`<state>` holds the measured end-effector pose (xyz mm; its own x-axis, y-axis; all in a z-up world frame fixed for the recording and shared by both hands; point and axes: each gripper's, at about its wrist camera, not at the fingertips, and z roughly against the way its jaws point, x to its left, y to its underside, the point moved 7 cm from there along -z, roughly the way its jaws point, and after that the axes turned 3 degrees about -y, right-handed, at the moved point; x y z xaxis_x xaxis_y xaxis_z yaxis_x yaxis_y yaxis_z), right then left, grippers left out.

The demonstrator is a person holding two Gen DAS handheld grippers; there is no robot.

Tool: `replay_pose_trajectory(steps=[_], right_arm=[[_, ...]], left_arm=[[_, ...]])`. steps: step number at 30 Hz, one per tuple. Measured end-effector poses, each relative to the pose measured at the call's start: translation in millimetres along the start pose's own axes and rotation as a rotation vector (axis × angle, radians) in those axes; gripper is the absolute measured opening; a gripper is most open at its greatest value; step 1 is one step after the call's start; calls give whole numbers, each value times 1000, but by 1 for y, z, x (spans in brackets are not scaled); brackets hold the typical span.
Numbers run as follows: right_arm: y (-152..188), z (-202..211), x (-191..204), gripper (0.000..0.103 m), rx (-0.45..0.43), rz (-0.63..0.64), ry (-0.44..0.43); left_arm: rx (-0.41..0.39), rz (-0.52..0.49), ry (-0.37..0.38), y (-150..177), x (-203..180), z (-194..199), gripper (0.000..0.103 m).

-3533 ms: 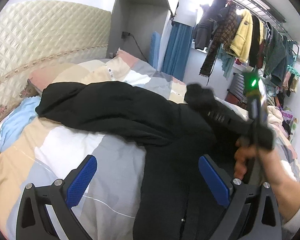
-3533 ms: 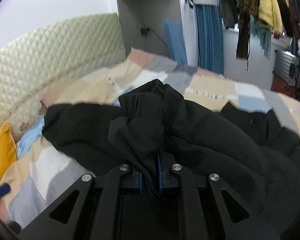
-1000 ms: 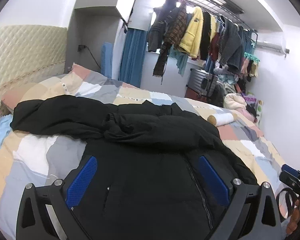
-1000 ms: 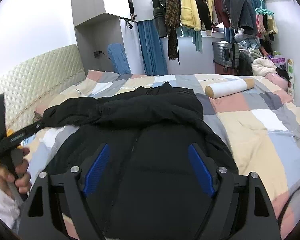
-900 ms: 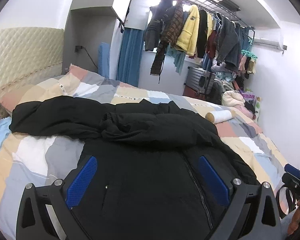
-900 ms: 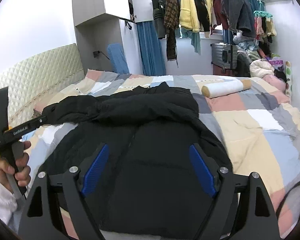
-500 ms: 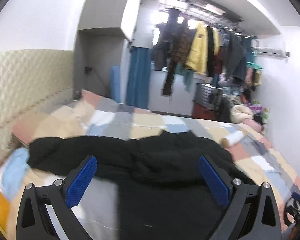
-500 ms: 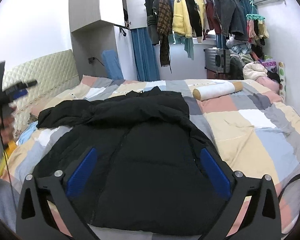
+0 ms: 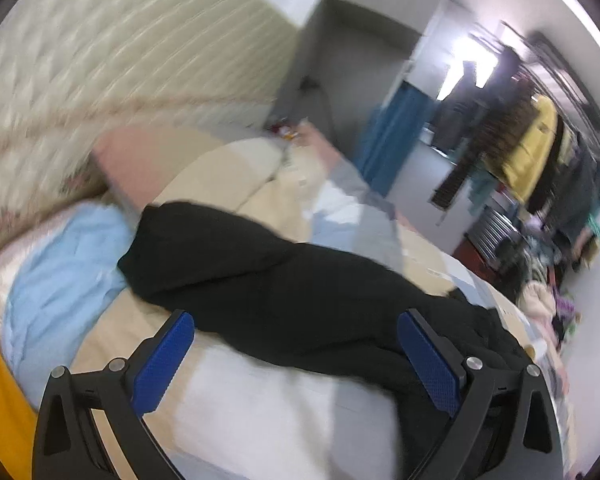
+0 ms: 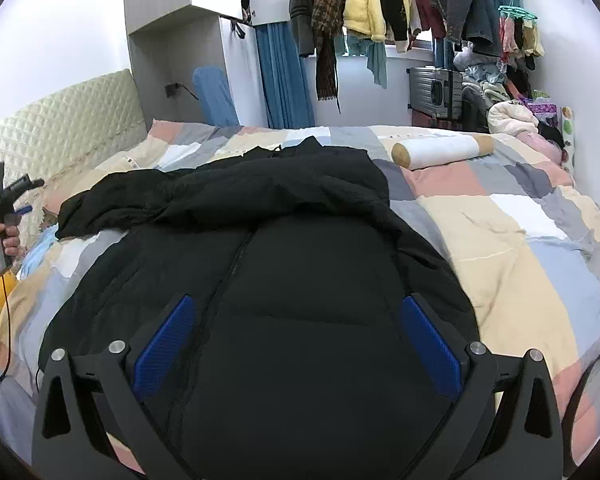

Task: Fold large clothes
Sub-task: 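Grasp the other sleeve cuff with the left gripper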

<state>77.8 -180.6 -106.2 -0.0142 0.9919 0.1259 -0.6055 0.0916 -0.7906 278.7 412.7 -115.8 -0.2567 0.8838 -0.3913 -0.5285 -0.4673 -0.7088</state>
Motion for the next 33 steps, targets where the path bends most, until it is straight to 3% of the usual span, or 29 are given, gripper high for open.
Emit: replay_pose_trajectory(steps=[4, 12, 15, 19, 23, 25, 28, 33], right_arm=[[-3, -19, 15, 102, 33, -13, -5], [-5, -61, 38, 102, 107, -7, 14], [-6, -76, 40, 102, 137, -16, 29], [-4, -93, 41, 102, 182, -49, 30], [-4, -101, 45, 102, 202, -48, 35], [-4, -104, 46, 102, 206, -48, 40], [-6, -104, 46, 102, 206, -47, 45], [-10, -95, 39, 102, 187, -54, 53]], left_arm=[[28, 72, -31, -1, 60, -50, 103], [104, 236, -30, -1, 138, -134, 99], [129, 240, -95, 1, 158, -160, 99], [142, 309, -62, 3, 172, -179, 100], [122, 307, -66, -1, 170, -183, 98], [117, 279, -92, -3, 164, -182, 88], [103, 266, -123, -10, 157, -178, 57], [94, 240, -167, -22, 142, -164, 25]])
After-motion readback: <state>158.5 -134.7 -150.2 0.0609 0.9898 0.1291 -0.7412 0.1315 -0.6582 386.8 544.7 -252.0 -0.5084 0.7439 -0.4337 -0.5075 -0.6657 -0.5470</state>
